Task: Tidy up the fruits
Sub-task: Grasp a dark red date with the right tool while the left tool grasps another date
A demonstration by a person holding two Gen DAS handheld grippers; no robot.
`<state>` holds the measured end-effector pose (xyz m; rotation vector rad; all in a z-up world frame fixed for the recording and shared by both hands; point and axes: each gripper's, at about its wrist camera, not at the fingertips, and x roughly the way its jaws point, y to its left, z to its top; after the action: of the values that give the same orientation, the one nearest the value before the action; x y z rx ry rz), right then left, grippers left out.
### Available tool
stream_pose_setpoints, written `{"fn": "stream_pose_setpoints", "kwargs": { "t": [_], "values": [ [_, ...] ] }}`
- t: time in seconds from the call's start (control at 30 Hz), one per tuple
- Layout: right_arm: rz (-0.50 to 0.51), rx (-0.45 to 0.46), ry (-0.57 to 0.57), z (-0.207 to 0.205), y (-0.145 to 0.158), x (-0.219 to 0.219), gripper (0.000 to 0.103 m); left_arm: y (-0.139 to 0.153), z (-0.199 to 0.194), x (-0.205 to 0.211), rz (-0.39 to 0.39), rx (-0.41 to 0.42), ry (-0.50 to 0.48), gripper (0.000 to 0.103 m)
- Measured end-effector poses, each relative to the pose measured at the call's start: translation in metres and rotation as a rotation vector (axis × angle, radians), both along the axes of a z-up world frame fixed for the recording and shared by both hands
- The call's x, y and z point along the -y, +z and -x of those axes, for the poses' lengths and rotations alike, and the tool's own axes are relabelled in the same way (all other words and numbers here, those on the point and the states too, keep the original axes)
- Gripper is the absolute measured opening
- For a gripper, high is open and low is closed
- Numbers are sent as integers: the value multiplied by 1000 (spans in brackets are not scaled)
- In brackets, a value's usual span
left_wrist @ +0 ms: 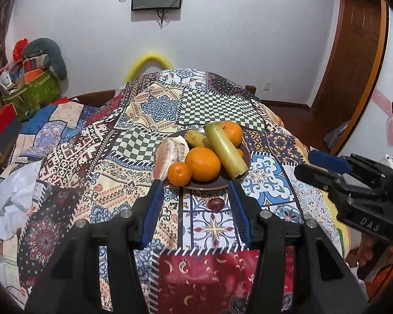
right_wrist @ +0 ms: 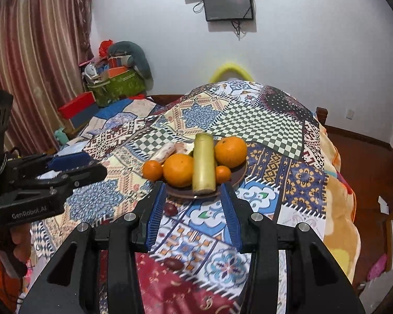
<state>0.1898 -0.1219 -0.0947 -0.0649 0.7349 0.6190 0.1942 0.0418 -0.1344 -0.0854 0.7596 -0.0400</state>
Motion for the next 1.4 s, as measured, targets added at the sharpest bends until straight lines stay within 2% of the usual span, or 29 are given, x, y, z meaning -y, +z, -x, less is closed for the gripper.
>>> {"fn": "stream_pose_setpoints", "kwargs": {
  "t": [0.1,0.5,1.1,1.27,1.4],
  "values": [
    [7,-3,5,8,-2,0,40,1,8,1,-5,2,4,56],
    [50,-49,20,36,-27,-9,40,-16,26,3,-17,-48,2,59],
    [83,-221,50,36,-90,-18,40,-69,18,11,-11,-177,-25,59],
    [85,-232,51,33,-98,-18,25,-77,12,12,-11,-194,-28,59],
    [70,-230,58,33,-97,-17,23,-83,5,14,-12,-206,-35,59]
  ]
}}
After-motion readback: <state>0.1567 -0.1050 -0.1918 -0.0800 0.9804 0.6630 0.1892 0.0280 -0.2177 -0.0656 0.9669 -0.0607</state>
